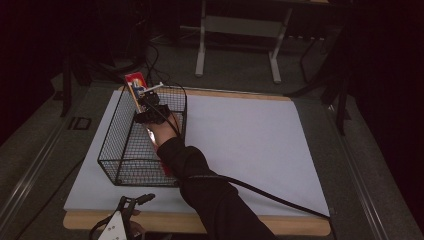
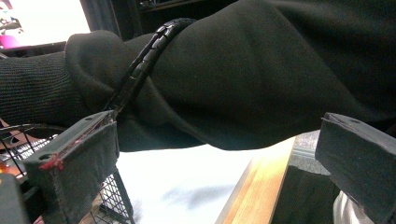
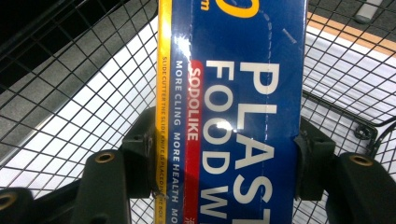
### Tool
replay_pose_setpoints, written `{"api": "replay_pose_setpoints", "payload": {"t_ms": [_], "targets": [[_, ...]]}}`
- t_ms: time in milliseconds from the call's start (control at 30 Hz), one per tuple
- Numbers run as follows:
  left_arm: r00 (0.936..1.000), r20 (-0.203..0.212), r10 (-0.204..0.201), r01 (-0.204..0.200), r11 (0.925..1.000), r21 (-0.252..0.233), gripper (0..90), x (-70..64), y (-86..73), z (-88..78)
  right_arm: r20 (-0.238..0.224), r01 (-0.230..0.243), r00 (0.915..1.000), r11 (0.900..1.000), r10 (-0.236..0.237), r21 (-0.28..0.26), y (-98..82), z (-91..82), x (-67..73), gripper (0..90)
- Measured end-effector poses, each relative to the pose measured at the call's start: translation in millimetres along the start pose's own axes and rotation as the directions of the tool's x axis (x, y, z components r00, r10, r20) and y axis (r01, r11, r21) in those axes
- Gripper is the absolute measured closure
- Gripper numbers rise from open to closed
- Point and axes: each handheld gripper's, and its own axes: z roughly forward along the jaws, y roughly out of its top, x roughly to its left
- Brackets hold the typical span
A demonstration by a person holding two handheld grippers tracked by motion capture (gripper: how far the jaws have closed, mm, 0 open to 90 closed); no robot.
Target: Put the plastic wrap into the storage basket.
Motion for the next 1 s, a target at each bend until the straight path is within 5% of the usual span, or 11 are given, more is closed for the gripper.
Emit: {"api": "replay_pose_setpoints", "payload": {"t_ms": [233,467,867,1000], "targets": [[1.0,0.001,0.002,-0.002,1.0,0.005,0.1,0.0,-0.1,0.7,-0.003,0.01,0.9999,1.0,-0.01,-0.002,-1.4,0.0,0.3,37.4],[1.0,0.003,0.002,-0.002,1.0,0.006,0.1,0.0,-0.4,0.6,0.015,0.094,0.9955,0.995,-0.094,-0.018,-2.8,-0.3,1.1,31.3],[1.0,0.008,-0.001,0.001,0.9999,0.015,0.2,-0.3,-1.1,1.8,-0.099,0.084,0.9911,0.995,-0.088,-0.046,-4.1,-18.8,-8.5,12.3],[1.0,0.008,0.002,-0.002,0.9998,0.017,0.1,-0.6,-1.0,2.2,-0.088,0.123,0.9877,0.99,-0.129,-0.07,-6.7,-29.2,-6.5,11.9]]}}
